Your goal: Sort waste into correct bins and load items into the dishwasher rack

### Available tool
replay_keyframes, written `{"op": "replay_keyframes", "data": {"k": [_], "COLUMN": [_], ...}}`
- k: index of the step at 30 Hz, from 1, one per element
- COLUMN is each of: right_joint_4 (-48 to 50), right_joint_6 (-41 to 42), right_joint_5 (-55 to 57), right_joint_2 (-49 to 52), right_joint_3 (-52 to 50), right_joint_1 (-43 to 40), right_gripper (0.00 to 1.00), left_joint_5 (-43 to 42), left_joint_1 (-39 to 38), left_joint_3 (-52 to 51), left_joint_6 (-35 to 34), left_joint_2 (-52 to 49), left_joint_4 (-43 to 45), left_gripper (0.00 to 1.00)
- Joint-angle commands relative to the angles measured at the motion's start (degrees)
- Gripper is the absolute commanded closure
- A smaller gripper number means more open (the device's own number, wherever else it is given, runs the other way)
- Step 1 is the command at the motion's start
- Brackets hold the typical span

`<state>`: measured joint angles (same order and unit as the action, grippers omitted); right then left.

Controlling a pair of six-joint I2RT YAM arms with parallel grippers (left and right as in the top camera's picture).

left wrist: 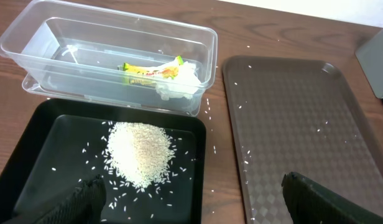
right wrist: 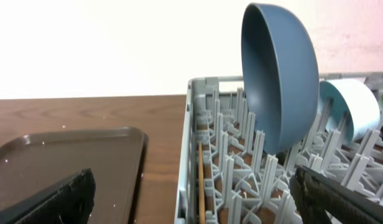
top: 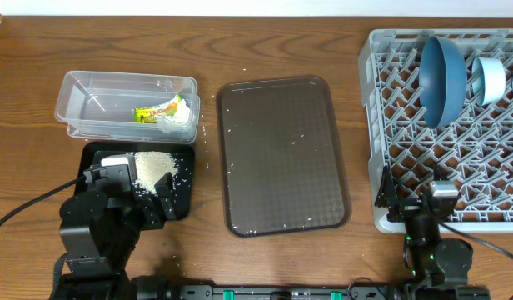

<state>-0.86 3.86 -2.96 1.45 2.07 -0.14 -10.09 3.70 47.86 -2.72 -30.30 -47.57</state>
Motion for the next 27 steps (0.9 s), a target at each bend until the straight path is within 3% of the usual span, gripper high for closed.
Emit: {"op": "replay_keyframes", "data": {"k": [1,7,27], "right_joint_4": [1.75,-2.80,-3.19], "right_joint_6": [-2.38,-9.84,-9.27], "right_joint_5": [0.59,-0.35,0.11], "right_joint_2": [-1.16,-1.16,-1.07], "right_joint_3": [-1.77,-1.77,-1.75], "right_joint_1": [0.55,0.55,0.55], "right_gripper": [0.01,0.01,0.01], "left_joint_5": [0.70,0.72,0.70], "left_joint_1": [0.20,0.20,0.20], "left_joint_3": [-0.39,-0.39,-0.39], "left_joint_6": [0.57,0.57,0.57], "left_joint_2": [0.07,0.07,0.07], "left_joint_4": [0.07,0.07,0.07], "left_gripper": [0.08,0.08,0.07]}}
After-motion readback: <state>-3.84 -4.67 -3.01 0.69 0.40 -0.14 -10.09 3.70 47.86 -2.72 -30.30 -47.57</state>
